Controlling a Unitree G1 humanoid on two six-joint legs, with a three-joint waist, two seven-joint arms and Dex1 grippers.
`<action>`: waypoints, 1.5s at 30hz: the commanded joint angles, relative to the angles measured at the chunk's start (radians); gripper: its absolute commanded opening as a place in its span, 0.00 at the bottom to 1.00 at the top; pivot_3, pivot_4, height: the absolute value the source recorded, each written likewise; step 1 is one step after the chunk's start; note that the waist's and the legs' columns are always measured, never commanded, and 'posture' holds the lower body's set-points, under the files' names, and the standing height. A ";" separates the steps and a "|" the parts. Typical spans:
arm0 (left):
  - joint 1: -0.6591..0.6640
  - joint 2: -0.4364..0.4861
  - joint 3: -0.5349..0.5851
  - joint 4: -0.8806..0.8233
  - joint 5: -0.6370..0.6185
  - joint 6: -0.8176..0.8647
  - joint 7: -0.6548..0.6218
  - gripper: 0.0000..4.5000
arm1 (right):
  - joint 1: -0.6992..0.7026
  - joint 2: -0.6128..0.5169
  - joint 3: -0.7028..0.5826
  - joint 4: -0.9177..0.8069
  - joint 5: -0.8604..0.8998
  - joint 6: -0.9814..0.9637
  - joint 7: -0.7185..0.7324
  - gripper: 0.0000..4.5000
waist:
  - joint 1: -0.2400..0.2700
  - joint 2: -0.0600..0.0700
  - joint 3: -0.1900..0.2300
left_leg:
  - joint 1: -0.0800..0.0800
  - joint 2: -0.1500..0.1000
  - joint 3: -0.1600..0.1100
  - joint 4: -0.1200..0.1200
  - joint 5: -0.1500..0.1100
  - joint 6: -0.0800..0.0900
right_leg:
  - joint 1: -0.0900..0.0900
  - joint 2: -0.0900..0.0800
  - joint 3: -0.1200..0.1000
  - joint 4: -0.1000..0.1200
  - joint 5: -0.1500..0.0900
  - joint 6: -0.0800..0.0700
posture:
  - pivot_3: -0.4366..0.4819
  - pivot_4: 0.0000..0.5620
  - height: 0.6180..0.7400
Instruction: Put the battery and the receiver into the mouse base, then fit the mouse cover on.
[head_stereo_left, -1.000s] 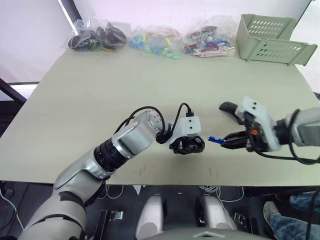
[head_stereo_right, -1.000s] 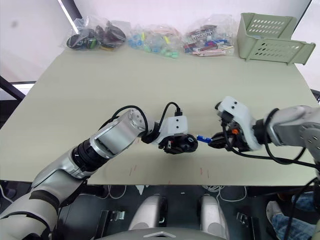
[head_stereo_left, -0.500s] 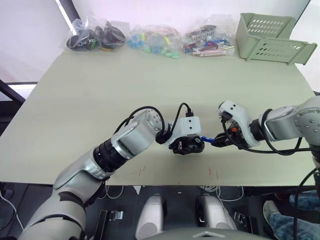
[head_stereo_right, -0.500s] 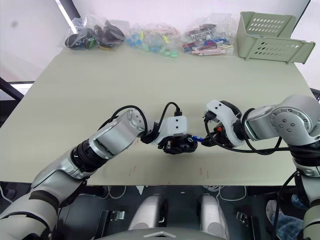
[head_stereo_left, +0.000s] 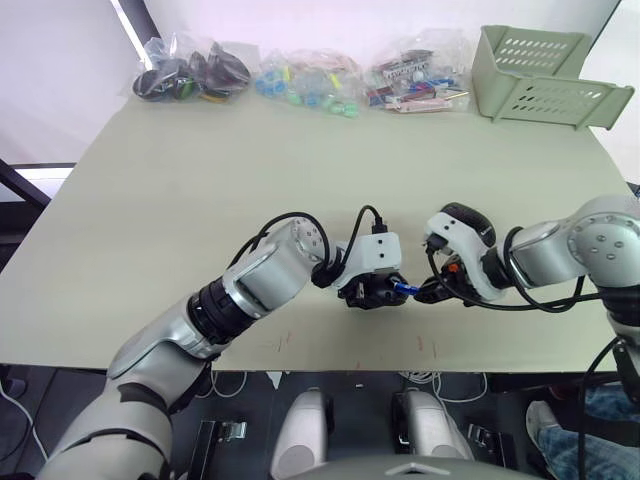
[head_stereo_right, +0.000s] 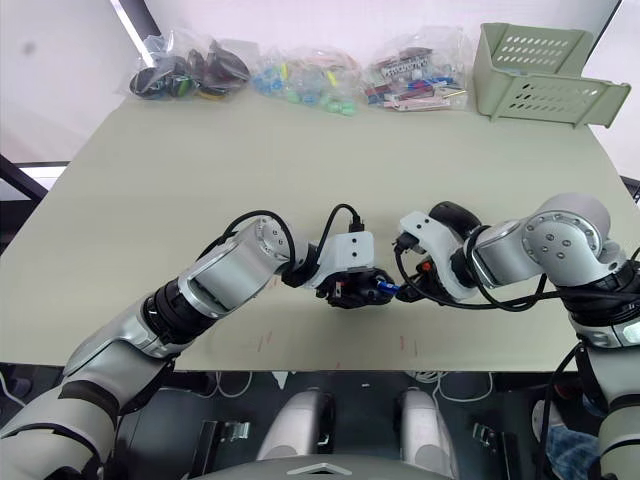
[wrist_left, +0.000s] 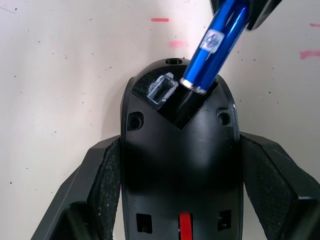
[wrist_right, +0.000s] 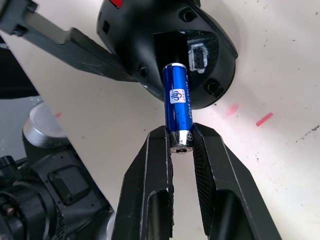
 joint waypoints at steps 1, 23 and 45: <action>0.026 -0.008 -0.042 0.021 0.020 0.021 0.008 0.65 | -0.029 0.025 0.005 0.014 0.029 0.006 -0.045 0.01 | 0.000 0.000 0.000 | 0.000 0.000 0.000 0.000 0.000 0.000 | 0.000 0.000 0.000 0.000 0.000 0.000 | 0.48 0.27 1.00; 0.037 -0.039 -0.042 0.014 0.027 0.043 0.018 0.65 | -0.007 0.041 -0.064 0.073 0.178 0.006 -0.171 0.81 | 0.002 -0.001 -0.001 | 0.001 0.000 0.000 0.000 0.000 0.000 | 0.001 0.000 0.000 0.000 0.000 0.000 | 0.48 0.27 1.00; 0.037 -0.029 -0.044 0.020 0.033 0.035 -0.008 0.65 | 0.933 0.077 -0.246 -0.376 -0.603 -1.069 0.486 0.55 | 0.013 -0.002 -0.004 | -0.009 -0.003 -0.009 0.008 -0.001 0.003 | -0.001 0.001 -0.003 0.000 -0.005 0.008 | 0.48 0.27 1.00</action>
